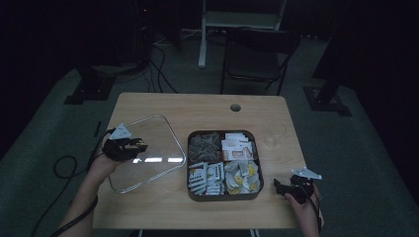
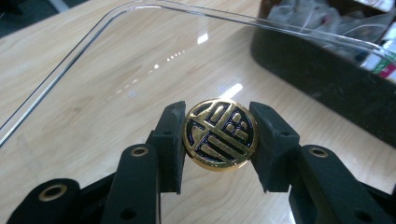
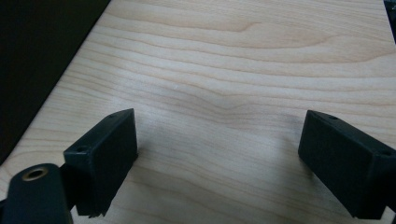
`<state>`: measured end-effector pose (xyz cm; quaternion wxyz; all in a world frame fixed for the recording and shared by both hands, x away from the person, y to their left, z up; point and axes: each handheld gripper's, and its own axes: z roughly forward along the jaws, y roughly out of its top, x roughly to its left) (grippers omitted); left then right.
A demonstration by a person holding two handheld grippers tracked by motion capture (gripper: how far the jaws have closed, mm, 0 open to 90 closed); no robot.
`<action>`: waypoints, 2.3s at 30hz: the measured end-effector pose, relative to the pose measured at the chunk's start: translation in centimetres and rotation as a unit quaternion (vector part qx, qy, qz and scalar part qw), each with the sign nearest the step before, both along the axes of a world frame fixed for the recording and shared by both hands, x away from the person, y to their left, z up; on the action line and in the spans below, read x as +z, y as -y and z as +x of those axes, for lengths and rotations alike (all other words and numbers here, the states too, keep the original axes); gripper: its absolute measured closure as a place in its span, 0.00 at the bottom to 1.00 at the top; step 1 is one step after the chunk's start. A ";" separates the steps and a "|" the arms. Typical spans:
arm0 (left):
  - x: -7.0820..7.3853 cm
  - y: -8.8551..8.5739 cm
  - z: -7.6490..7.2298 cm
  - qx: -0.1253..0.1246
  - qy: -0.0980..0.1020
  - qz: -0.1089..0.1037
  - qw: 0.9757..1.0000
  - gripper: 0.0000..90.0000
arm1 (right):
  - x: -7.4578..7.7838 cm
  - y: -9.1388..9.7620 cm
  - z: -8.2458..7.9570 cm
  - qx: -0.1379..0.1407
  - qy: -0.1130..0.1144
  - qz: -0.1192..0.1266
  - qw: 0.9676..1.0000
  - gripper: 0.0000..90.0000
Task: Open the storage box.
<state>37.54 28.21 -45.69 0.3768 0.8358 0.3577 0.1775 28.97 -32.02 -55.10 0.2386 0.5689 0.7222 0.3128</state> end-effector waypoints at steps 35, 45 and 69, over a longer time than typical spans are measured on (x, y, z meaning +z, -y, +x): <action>-7.0 1.4 3.9 0.104 -0.023 -0.012 0.994 0.66 | 0.0 0.0 0.0 0.000 0.000 0.000 1.000 0.12; -7.4 1.3 4.1 0.096 -0.033 -0.011 0.995 0.65 | 0.0 0.0 0.0 0.000 0.000 0.000 1.000 0.12; -5.3 1.2 1.4 0.024 -0.055 -0.071 0.996 0.07 | 0.0 0.0 0.0 0.000 0.000 0.000 1.000 0.12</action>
